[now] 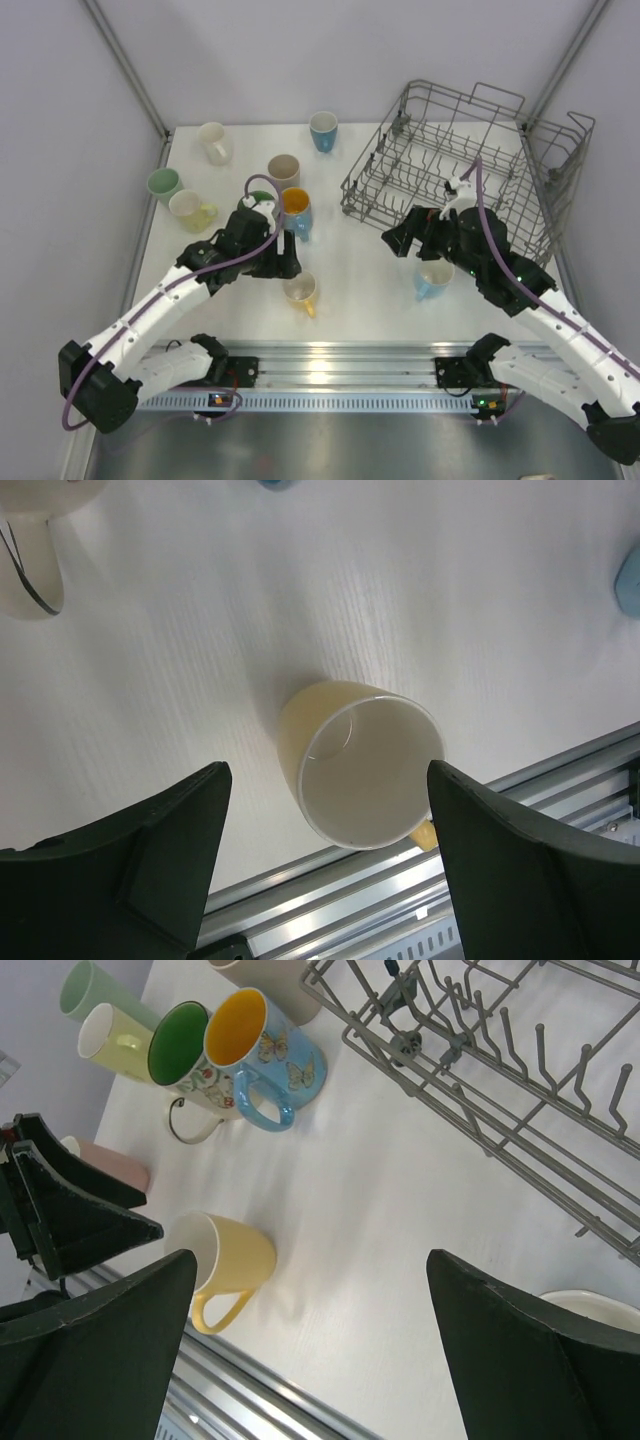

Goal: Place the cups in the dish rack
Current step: Grab a cup with the left arm

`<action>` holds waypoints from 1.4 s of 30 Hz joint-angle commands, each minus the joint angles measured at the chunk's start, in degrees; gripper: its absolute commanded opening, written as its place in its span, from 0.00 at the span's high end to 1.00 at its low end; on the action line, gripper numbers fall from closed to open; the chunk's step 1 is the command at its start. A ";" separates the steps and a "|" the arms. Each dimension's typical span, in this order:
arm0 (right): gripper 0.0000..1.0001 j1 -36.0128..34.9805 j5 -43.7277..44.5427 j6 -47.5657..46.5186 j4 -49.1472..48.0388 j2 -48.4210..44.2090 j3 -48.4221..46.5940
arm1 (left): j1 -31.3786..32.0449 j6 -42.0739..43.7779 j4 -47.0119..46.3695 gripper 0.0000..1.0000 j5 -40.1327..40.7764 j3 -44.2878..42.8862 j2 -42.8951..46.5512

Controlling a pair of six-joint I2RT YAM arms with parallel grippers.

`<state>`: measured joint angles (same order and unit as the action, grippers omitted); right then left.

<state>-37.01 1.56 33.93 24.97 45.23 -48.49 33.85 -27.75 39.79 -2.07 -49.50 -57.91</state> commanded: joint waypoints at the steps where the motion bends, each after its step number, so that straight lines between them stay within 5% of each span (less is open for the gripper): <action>1: 0.01 -0.78 1.95 -1.33 0.17 0.12 -3.01 | 0.17 -1.43 -0.06 0.16 -0.84 0.45 -0.45; 15: 0.01 -0.87 -0.16 -0.45 -1.94 1.18 -2.66 | 0.26 -6.44 -0.06 0.32 -1.01 2.30 -11.70; 19: 0.01 -0.87 -0.16 -0.45 -2.12 0.38 -1.35 | 0.17 -6.44 -1.03 0.44 0.22 1.95 -12.58; 23: 0.01 -0.78 -1.03 -0.62 -2.47 0.29 -0.64 | 0.26 -6.62 -2.79 0.82 0.22 2.47 -13.72; 26: 0.01 -0.78 -4.71 -1.06 -3.17 0.12 -0.20 | 0.17 -6.79 -4.37 1.00 -0.48 2.21 -13.20; 34: 0.01 -0.78 -19.39 0.95 -11.34 0.03 1.90 | 0.26 -4.69 -7.09 1.00 -0.31 -3.15 -3.82; 42: 0.11 -0.87 -33.88 8.85 -21.08 5.56 3.66 | 0.17 -2.05 -28.33 1.00 -7.16 0.18 9.91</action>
<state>-37.04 -23.44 38.09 12.34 48.64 -46.17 33.91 -31.11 28.34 -4.51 -48.56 -52.64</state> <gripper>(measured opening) 0.900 0.134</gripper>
